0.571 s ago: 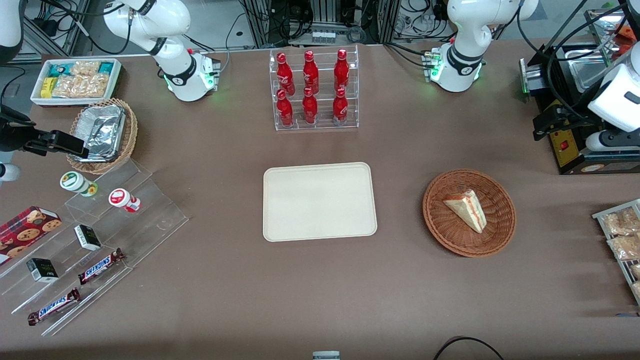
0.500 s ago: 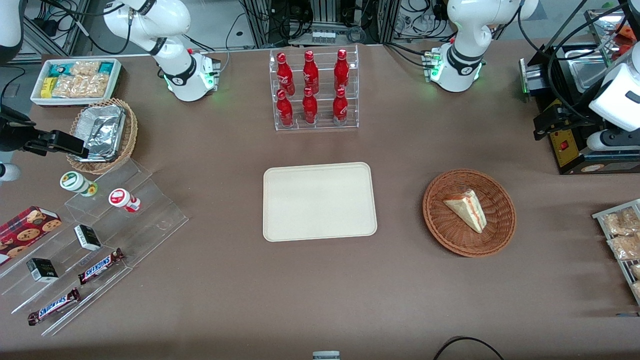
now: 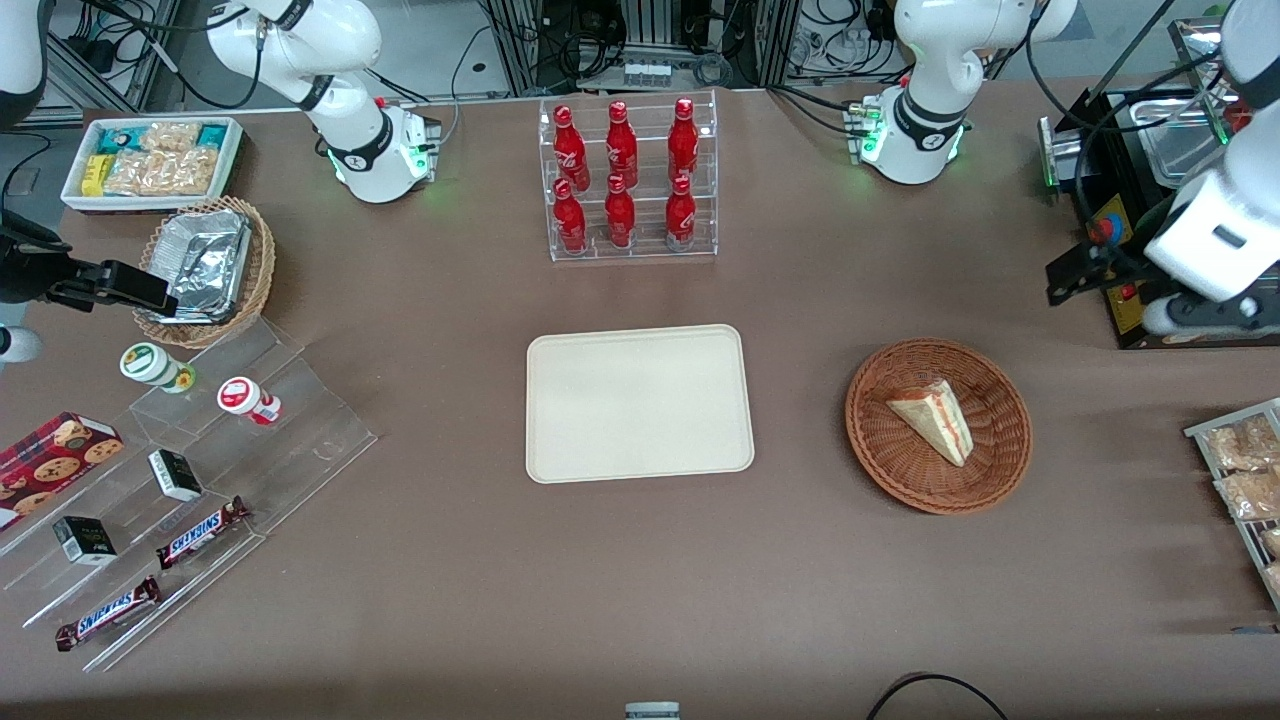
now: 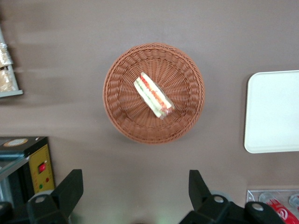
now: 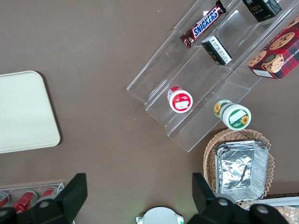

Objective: Place sandwich from basket to tray
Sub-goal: 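Move the left gripper down over the wrapped sandwich in the wicker basket, then close the left gripper on the sandwich and lift it from the basket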

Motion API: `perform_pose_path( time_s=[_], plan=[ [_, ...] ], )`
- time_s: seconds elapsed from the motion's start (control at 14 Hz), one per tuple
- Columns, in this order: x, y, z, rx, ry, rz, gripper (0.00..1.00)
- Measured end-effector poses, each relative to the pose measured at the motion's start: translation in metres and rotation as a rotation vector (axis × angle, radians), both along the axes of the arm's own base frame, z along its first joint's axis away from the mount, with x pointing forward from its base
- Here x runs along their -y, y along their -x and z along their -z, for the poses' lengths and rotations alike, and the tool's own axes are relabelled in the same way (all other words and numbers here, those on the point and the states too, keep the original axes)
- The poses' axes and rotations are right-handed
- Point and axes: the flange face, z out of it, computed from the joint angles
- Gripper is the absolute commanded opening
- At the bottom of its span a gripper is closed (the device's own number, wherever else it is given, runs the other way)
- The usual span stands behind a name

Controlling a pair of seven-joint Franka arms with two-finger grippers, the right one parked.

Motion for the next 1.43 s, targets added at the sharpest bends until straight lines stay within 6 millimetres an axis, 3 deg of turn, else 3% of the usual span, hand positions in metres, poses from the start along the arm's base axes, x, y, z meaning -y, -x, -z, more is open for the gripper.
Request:
perform_pose_path(
  time_s=[0.29,0.64,1.07,1.43],
  plan=[
    [0.003,-0.012,0.073,0.019,-0.001,-0.072,1.00],
    [0.010,-0.007,0.149,0.064,-0.002,-0.311,1.00],
    [0.035,0.012,0.214,0.108,0.011,-0.557,1.00],
    [0.034,0.020,0.259,0.086,0.005,-0.609,1.00]
  ],
)
